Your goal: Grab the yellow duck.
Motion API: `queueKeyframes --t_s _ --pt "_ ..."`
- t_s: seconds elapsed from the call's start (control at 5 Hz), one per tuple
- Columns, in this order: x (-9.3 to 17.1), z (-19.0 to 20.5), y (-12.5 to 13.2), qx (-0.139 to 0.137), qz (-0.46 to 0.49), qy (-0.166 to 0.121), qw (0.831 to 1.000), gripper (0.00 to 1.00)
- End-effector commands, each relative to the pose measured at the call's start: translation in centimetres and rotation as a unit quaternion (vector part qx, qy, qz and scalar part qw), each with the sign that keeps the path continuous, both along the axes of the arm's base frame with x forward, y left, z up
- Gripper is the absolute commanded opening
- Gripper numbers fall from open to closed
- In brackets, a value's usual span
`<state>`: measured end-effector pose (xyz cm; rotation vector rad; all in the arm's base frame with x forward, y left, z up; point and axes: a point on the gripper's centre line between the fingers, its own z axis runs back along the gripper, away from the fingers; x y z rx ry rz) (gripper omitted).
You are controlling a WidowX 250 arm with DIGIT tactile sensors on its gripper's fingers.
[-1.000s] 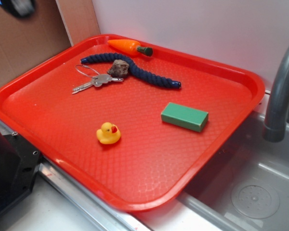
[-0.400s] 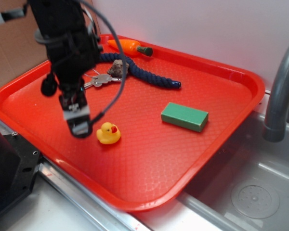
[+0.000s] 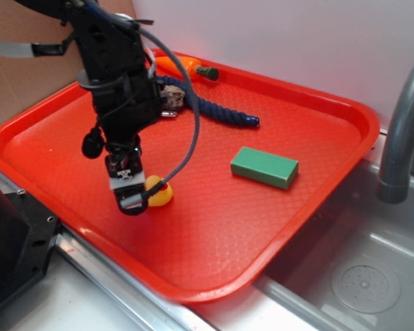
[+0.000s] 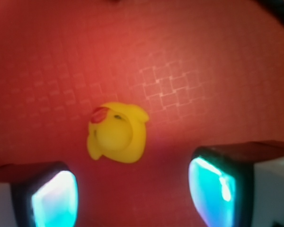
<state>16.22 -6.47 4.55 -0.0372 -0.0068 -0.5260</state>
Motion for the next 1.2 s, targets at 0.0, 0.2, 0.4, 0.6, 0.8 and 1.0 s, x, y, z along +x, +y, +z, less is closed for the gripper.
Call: queueKeyframes --t_s 0.0,0.2,0.4,0.6,0.8,1.0 --pt "0.6 0.6 -0.3 -0.006 -0.001 -0.017 1.000 1.00" --pt "0.6 0.6 -0.3 -0.006 -0.001 -0.017 1.000 1.00" --pt "0.8 -0.8 -2.7 0.018 -0.038 -0.012 0.999 1.00" --pt "1.0 -1.8 -3.5 0.033 -0.046 -0.010 0.998 1.00" --pt "1.5 -3.2 -3.7 0.041 -0.051 0.008 0.998 1.00" --pt "1.4 -3.2 -3.5 0.037 -0.044 0.010 0.998 1.00"
